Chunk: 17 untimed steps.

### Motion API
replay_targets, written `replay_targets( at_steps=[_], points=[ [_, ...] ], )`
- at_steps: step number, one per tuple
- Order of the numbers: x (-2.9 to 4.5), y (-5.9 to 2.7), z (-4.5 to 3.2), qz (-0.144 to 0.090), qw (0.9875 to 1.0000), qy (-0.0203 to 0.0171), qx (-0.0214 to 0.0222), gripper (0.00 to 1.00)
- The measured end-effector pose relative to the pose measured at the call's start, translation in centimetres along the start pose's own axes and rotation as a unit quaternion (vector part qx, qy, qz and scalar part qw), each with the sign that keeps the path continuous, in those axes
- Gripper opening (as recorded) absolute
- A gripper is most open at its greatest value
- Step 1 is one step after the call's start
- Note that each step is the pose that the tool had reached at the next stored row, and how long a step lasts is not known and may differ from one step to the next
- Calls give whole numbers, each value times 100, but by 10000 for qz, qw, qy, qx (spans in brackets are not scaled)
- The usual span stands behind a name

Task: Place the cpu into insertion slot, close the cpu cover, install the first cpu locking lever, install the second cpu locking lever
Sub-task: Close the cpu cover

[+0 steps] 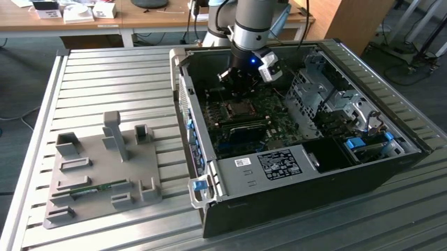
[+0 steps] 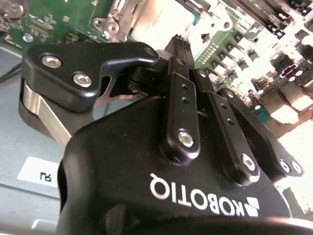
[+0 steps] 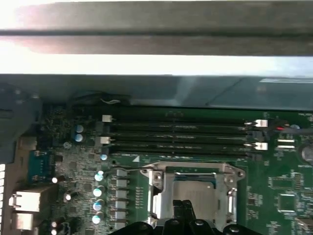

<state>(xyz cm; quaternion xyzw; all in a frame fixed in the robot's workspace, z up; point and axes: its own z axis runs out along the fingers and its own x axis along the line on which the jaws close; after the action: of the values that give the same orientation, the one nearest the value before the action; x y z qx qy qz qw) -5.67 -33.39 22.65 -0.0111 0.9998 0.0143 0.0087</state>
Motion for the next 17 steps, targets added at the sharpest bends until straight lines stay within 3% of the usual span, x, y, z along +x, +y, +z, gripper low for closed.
replay_targets(
  at_steps=[17],
  points=[
    [127, -24, 118, -1, 10000, 1, 26, 11]
  ],
)
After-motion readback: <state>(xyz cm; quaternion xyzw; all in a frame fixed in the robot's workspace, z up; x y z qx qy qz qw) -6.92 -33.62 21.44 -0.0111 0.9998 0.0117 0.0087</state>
